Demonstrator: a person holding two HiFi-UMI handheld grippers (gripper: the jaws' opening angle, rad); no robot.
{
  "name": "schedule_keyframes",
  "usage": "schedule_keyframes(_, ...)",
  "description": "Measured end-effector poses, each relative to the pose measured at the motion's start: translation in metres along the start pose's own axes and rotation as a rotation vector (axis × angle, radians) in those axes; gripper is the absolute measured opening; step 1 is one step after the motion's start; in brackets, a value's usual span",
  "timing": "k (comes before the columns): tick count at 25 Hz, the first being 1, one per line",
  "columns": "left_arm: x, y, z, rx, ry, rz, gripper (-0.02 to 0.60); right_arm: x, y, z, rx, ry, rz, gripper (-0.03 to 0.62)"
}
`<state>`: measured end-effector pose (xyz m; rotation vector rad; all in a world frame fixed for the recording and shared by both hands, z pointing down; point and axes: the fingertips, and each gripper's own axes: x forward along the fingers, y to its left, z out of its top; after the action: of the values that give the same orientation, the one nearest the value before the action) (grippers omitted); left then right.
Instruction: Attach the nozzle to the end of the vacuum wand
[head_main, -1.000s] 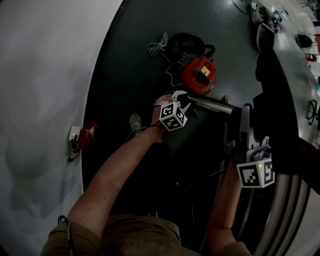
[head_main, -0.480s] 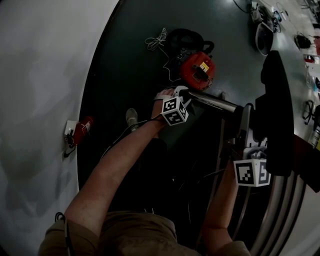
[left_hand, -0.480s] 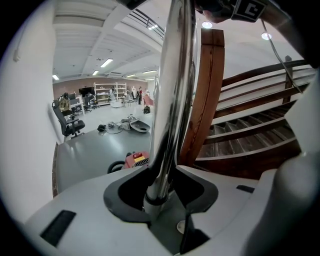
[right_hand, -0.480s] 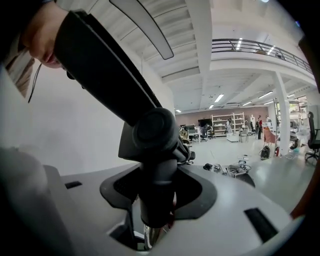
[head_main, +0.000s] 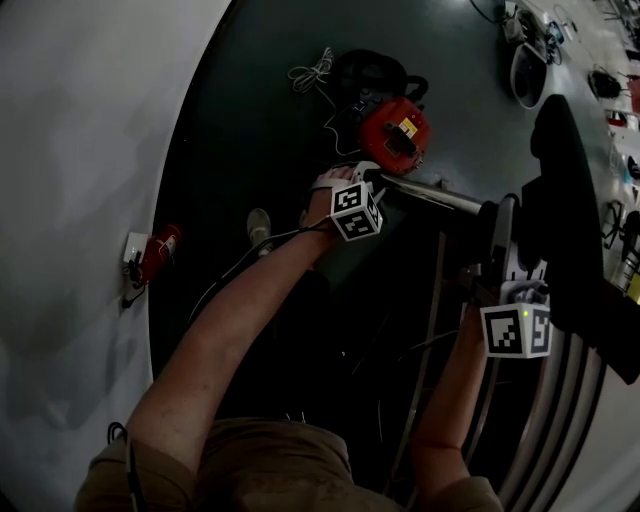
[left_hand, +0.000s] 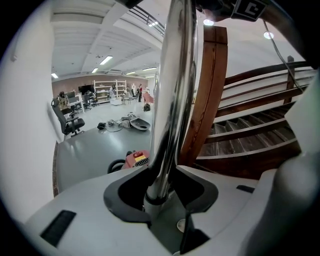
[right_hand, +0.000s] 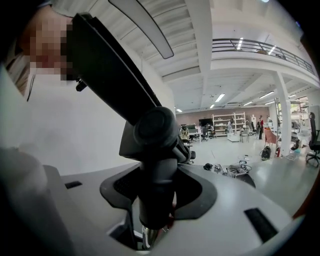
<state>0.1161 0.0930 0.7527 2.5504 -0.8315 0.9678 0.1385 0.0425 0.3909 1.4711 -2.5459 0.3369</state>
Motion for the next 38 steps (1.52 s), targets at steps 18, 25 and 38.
schedule_keyframes(18,0.001,0.009,0.0,0.0,0.017,-0.001,0.153,0.008,-0.004,-0.003,0.017,-0.074,-0.074,0.181)
schedule_keyframes(25,0.003,0.023,-0.002,-0.036,0.004,0.019,0.158,0.017,0.004,0.004,-0.017,-0.166,-0.106,0.181)
schedule_keyframes(38,0.017,0.027,0.004,0.005,0.054,-0.033,0.158,0.029,-0.018,-0.002,-0.001,-0.084,-0.152,0.181)
